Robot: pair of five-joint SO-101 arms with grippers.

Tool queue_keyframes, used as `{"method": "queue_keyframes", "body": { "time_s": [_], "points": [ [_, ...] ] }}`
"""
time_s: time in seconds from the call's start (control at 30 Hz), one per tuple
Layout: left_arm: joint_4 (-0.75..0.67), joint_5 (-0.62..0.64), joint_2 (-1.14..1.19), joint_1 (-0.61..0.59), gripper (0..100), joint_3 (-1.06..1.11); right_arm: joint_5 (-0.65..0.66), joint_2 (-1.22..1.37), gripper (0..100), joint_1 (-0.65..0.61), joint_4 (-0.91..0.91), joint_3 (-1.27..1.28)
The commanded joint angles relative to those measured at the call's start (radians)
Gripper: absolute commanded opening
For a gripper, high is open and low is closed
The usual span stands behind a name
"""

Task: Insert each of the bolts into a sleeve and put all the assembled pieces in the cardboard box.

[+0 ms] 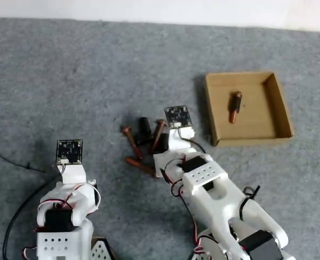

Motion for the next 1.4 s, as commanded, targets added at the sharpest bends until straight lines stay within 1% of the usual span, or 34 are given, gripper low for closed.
{"method": "queue_keyframes", "body": {
  "time_s": [0.0, 0.07, 0.13, 0.33, 0.57, 0.6, 0.67, 0.73, 0.87, 0.97, 1.03, 1.1, 1.2, 1.37],
  "points": [
    [0.003, -0.003, -0.008, -0.004, 1, 0.021, -0.005, 0.042, 9.1, -0.008, -0.016, -0.007],
    [0.003, -0.003, -0.008, -0.004, 1, 0.021, 0.008, 0.097, 9.1, -0.008, -0.015, -0.008],
    [0.003, -0.003, -0.008, -0.004, 1, 0.021, 0.051, 0.156, 9.1, -0.008, 0.001, -0.01],
    [0.003, -0.003, -0.008, -0.004, 1, 0.021, 0.078, 0.205, 9.1, -0.007, 0.143, -0.13],
    [0.003, -0.003, -0.008, -0.004, 1, 0.021, 0.08, 0.205, 8.5, 0.021, 0.156, -0.15],
    [0.003, -0.003, -0.008, -0.004, 1, 0.021, 0.087, 0.205, 6.7, 0.022, 0.156, -0.151],
    [0.003, -0.003, -0.008, -0.004, 1, 0.021, 0.146, 0.203, 0.0, 0.035, 0.156, -0.156],
    [0.003, -0.003, -0.008, -0.004, 1, 0.021, 0.187, 0.203, 0.7, 0.042, 0.156, -0.156],
    [0.003, -0.003, -0.008, -0.004, 1, 0.021, 0.192, 0.183, 0.5, 0.085, 0.156, -0.156],
    [0.003, -0.003, -0.008, -0.004, 1, 0.021, 0.193, 0.073, 0.5, 0.13, 0.157, -0.153],
    [0.003, -0.003, -0.008, -0.004, 1, 0.021, 0.196, -0.047, 0.5, 0.153, 0.159, -0.145],
    [0.003, -0.003, -0.008, -0.004, 1, 0.021, 0.198, -0.179, 0.5, 0.168, 0.199, -0.113],
    [0.003, -0.003, -0.008, -0.004, 1, 0.021, 0.198, -0.38, 0.5, 0.171, 0.228, -0.058],
    [0.003, -0.003, -0.008, -0.004, 1, 0.021, 0.199, -0.677, 0.5, 0.174, 0.228, 0.077]
  ]
}}
